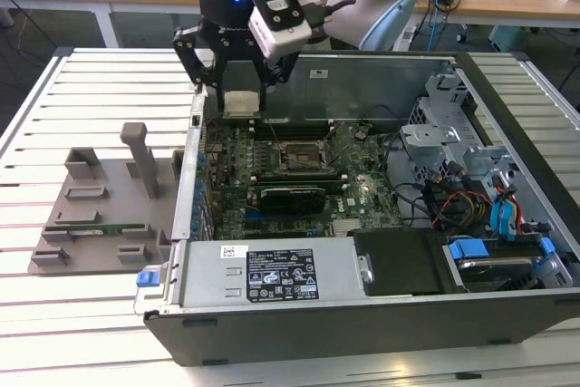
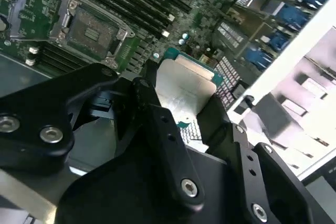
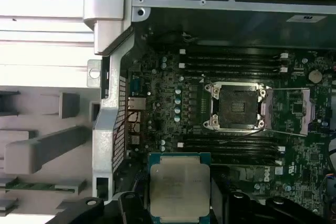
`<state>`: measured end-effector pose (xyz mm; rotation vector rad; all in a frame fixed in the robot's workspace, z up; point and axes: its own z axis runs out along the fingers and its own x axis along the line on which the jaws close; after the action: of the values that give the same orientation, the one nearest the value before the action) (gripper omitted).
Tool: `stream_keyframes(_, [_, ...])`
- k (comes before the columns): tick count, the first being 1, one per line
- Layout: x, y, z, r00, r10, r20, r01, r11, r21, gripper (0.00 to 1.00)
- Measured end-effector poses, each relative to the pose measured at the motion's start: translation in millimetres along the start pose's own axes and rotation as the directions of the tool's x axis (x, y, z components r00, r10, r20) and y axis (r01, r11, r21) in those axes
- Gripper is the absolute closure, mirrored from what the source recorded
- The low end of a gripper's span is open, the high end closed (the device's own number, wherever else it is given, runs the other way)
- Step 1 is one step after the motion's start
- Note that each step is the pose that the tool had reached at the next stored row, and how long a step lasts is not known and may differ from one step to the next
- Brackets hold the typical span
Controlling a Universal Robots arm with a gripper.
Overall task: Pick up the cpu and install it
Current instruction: 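Pick up the cpu and move it towards the insertion slot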
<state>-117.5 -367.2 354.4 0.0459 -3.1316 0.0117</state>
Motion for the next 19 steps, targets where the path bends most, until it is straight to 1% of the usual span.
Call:
stream_keyframes(1, [-5.8, 1.9, 3.4, 1.0000, 0.000, -0.0010, 0.000, 1.0000, -0.0002, 0.45])
stream_keyframes(3, [-13.9, 4.5, 9.0, 1.0000, 0.000, -0.0025, 0.000, 1.0000, -0.0002, 0.45])
stream_keyframes(6, [-20.3, 7.3, 15.6, 1.0000, 0.000, -0.0036, 0.000, 1.0000, -0.0001, 0.45])
stream_keyframes(9, [-24.2, 9.1, 20.8, 1.0000, 0.000, -0.0035, 0.000, 1.0000, -0.0002, 0.45])
stream_keyframes(12, [-30.5, 11.2, 28.3, 1.0000, 0.000, -0.0038, 0.000, 1.0000, -0.0001, 0.45])
stream_keyframes(15, [-36.5, 14.4, 33.1, 1.0000, 0.000, -0.0042, 0.000, 1.0000, -0.0001, 0.45])
stream_keyframes(17, [-42.5, 18.2, 36.5, 1.0000, 0.000, -0.0050, 0.000, 1.0000, -0.0003, 0.45])
stream_keyframes(19, [-50.2, 21.4, 39.9, 1.0000, 0.000, -0.0066, 0.000, 1.0000, 0.0000, 0.45])
